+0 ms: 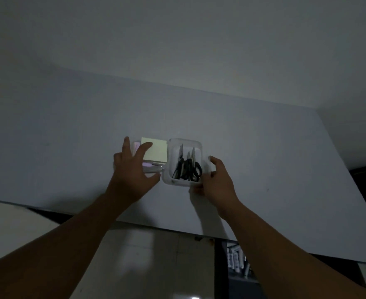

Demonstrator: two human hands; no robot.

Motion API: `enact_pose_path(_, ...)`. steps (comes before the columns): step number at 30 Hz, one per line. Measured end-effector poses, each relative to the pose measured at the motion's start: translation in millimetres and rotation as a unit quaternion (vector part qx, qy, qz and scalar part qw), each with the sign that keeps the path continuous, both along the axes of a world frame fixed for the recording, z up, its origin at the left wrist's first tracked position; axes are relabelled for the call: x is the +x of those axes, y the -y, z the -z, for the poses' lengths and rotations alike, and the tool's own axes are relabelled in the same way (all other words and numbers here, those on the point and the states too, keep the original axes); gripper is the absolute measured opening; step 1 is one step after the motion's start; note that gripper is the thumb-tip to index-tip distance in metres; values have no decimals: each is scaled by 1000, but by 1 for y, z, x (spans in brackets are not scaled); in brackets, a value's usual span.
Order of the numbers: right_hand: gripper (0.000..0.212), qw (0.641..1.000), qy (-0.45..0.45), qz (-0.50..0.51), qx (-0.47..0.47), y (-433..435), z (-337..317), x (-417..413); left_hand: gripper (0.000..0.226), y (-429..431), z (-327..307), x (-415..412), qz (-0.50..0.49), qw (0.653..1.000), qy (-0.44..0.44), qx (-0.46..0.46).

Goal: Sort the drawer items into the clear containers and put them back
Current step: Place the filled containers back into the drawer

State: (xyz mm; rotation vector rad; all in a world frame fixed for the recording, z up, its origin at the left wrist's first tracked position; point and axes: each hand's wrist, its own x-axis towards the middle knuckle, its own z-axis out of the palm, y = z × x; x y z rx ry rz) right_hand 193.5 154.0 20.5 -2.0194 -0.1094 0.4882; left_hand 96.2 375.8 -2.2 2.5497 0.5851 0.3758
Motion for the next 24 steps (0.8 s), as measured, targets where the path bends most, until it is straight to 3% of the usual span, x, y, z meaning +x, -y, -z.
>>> enact_pose_path(4, 47, 1000, 10, -13, -9, 12, -4, -4, 121, 5, -13, 12, 16, 998, -48, 34)
enact_pose_path(6, 46, 1000, 10, -16, -10, 15, -5, -5, 126, 1, -17, 22, 24, 995, -78, 53)
enact_pose_path(9, 46, 1000, 15, 0, -2, 20, -3, -5, 113, 1, -19, 33, 14, 994, -100, 46)
enact_pose_path(13, 46, 999, -5, 17, 29, 27, -1, -5, 97, 8, -12, 28, 5, 997, -50, 62)
enact_pose_path(24, 40, 995, -42, 35, 81, 124, -15, -25, 94, 116, -7, -13, 26, 997, -6, 68)
